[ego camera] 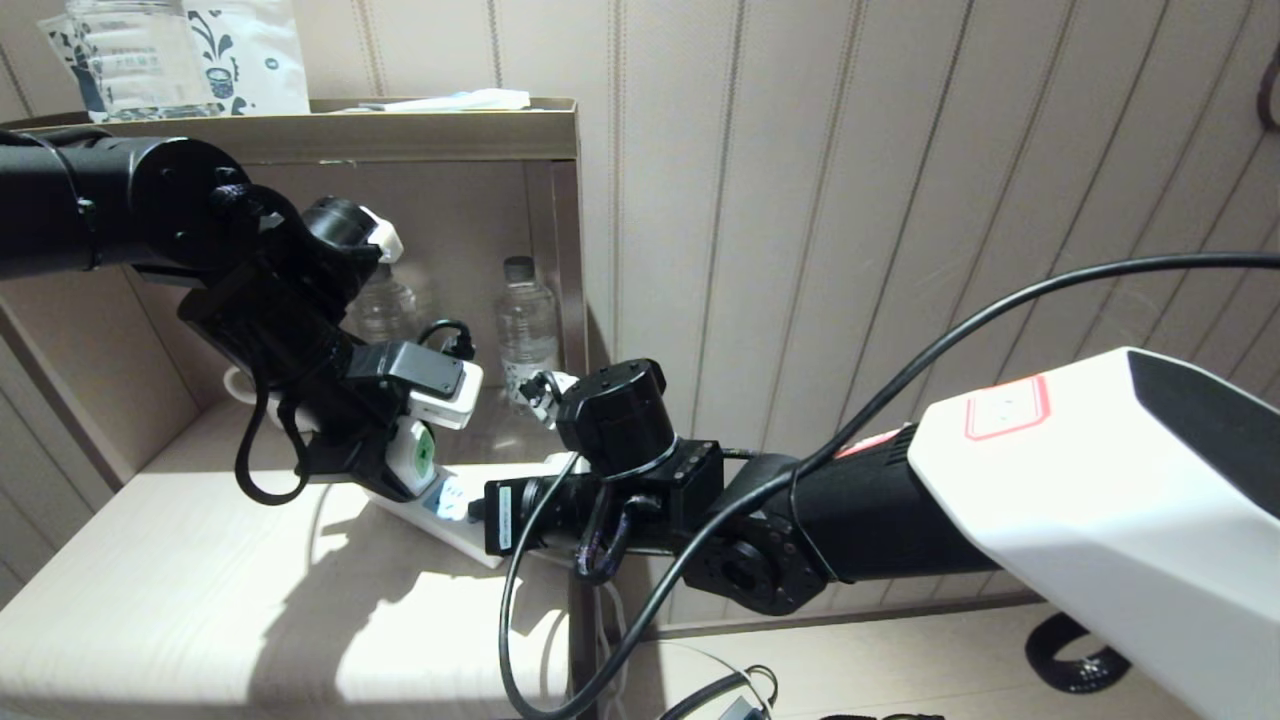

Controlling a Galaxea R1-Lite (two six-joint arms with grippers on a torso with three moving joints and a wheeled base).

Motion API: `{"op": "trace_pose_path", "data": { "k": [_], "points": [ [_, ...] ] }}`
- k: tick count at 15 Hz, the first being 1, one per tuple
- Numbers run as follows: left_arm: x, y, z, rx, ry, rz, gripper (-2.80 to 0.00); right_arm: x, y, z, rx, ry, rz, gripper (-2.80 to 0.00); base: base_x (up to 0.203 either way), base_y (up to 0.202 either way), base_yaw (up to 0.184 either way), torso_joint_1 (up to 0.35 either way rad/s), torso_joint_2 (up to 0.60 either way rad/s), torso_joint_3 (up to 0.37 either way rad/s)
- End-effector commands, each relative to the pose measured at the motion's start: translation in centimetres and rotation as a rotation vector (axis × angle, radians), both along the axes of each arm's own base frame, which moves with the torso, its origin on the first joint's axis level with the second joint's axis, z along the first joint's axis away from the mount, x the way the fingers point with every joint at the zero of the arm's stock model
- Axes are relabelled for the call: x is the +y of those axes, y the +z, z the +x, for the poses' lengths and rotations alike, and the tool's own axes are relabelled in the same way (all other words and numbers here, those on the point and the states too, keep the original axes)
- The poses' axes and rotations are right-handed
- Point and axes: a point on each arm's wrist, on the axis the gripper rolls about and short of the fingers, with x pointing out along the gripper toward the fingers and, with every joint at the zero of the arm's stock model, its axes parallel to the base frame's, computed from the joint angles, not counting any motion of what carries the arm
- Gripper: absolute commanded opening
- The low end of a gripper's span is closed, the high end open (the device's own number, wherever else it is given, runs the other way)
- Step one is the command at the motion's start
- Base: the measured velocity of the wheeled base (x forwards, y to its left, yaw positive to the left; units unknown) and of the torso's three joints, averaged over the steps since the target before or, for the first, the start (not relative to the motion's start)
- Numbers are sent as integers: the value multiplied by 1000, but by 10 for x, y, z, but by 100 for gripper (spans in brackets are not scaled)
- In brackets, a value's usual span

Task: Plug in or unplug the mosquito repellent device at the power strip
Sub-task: Hold the socket with your right hand and unplug it with your left hand

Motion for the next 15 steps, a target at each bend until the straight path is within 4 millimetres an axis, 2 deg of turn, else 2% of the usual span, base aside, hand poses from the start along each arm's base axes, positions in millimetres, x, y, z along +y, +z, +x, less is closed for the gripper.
{"op": "trace_pose_path", "data": {
  "k": [1,2,6,11,15],
  "points": [
    [0,-1,0,5,-8,3,-280,0,-3,-1,9,2,-6,-280,0,0,0,0,0,0],
    [0,-1,0,7,-6,4,-280,0,-5,-1,13,2,-10,-280,0,0,0,0,0,0],
    [3,-2,0,10,0,4,-280,1,-38,4,64,-7,-72,-280,0,0,0,0,0,0],
    [4,5,-2,-10,0,-9,-280,1,-46,7,79,-12,-84,-280,0,0,0,0,0,0],
    [5,19,-8,-50,-9,-44,-280,4,-68,10,126,-20,-111,-280,0,0,0,0,0,0]
  ]
}}
